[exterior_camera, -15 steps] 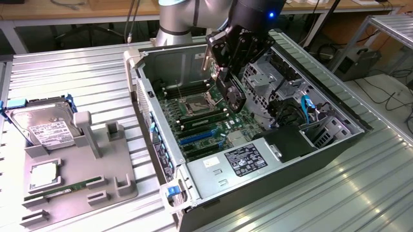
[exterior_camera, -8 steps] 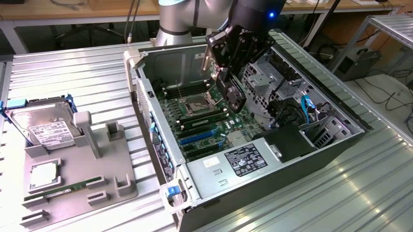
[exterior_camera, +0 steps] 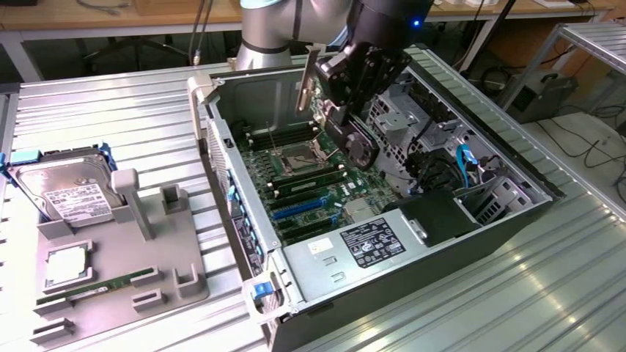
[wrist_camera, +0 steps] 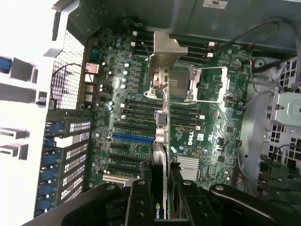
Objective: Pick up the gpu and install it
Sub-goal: 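Insert the gpu into the slot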
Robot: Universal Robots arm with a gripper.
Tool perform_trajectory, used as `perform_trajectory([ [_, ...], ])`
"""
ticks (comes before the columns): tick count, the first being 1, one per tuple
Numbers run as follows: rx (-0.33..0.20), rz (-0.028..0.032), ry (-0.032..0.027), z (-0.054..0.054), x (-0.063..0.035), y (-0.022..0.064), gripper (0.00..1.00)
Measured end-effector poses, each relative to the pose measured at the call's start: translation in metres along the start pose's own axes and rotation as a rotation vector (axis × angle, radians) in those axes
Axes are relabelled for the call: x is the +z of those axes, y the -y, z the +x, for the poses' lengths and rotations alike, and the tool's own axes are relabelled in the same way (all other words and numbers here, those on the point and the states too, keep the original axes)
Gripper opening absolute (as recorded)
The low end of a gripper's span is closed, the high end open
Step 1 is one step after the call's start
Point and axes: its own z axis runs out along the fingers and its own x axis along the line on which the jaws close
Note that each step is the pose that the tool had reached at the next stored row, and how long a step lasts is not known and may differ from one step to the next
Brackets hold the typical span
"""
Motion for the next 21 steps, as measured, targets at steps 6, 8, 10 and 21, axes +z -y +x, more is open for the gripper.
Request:
perform_trajectory([
  [6, -0.168, 0.0053, -0.0109, -0.0001, 0.002, 0.0001, 0.26],
  [8, -0.206, 0.0066, -0.0133, -0.0001, 0.0025, 0.0002, 0.26],
  [10, -0.243, 0.0077, -0.0156, -0.0001, 0.003, 0.0002, 0.26],
  [21, -0.46, 0.0146, -0.0298, -0.0002, 0.0076, 0.0005, 0.26],
])
